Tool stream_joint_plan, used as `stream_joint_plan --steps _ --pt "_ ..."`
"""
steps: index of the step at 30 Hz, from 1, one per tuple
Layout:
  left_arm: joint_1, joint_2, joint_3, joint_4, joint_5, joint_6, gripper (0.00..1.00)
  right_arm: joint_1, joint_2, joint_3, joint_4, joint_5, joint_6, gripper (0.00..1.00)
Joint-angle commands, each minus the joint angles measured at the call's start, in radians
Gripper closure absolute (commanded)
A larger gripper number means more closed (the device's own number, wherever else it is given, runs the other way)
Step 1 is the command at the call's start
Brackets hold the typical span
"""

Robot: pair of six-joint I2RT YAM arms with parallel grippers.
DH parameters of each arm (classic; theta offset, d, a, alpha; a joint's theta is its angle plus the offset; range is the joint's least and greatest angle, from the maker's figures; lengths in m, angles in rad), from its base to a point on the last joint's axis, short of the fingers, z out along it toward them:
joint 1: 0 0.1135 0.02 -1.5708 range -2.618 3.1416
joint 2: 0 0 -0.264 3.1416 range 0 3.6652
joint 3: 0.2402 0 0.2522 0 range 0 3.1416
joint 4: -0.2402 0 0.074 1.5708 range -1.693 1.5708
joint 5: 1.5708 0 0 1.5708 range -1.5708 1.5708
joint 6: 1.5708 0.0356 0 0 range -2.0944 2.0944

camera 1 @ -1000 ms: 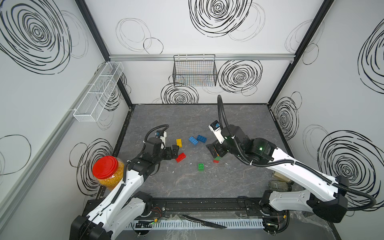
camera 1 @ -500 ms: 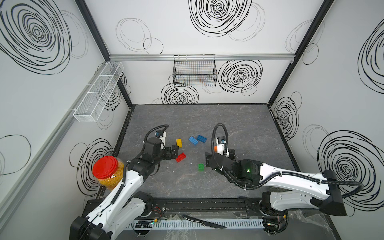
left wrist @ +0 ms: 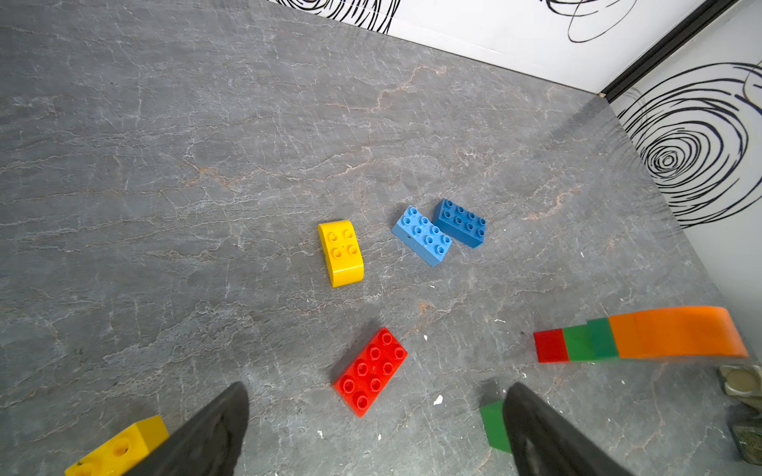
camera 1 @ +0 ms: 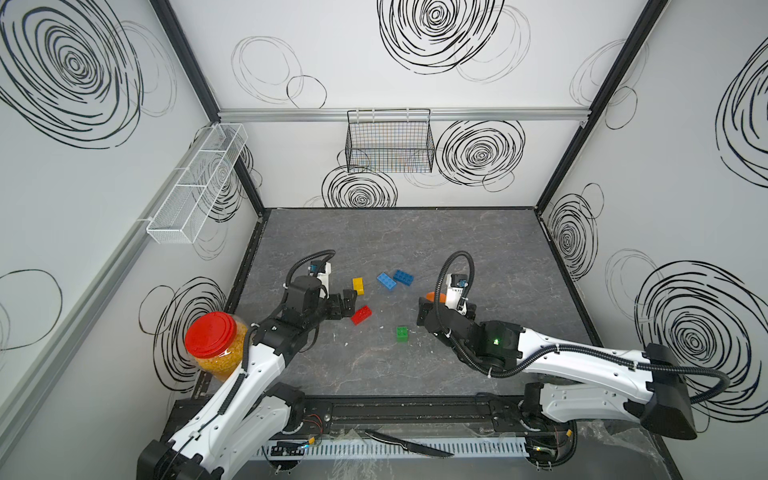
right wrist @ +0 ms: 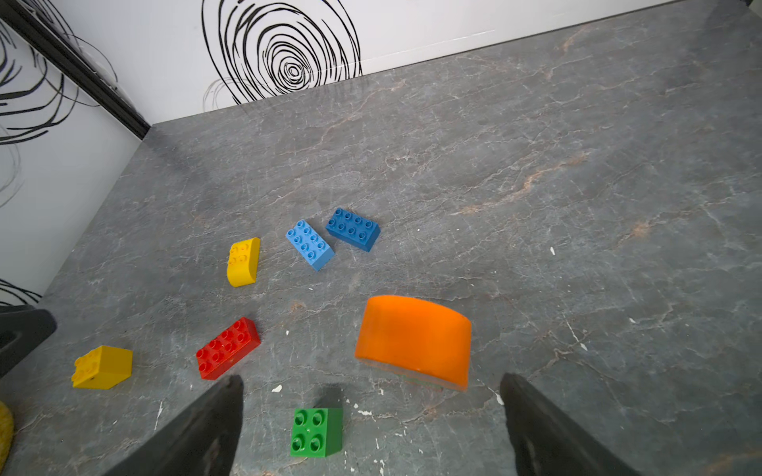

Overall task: Assemble an ice cream with lego
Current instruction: Adjust the lego brick at the center of the board.

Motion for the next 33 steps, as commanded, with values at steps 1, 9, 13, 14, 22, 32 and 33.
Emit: stream_joint_plan --steps 1,9,13,14,22,32,33 --pt "0.003 -0.019 0.022 -0.009 -0.002 -0.012 0.01 -0.002 0.026 0.023 -0.010 0.050 0.039 0.01" --pt "0.007 -0.023 0.020 -0.006 0.000 -0.014 0.01 -0.003 0.158 0.075 -0.091 0.093 0.066 0.01" --pt "0.011 -0.025 0.019 -0.006 0.000 -0.015 0.01 -0.004 0.194 0.077 -0.094 0.103 0.070 0.01" --pt "0.012 -0.024 0.020 -0.006 0.001 -0.015 0.01 -0.004 0.197 0.070 -0.096 0.109 0.081 0.01" --pt "0.018 -0.024 0.018 -0.006 0.004 -0.015 0.01 -0.028 0.186 -0.008 0.023 0.064 0.023 0.03" --pt "0.019 -0.024 0.015 -0.004 0.003 -0.019 0.01 -0.048 0.199 -0.023 0.070 0.034 -0.009 0.06" --pt "0.019 -0.025 0.015 -0.004 0.002 -0.019 0.01 -0.052 0.199 -0.025 0.074 0.032 -0.011 0.07"
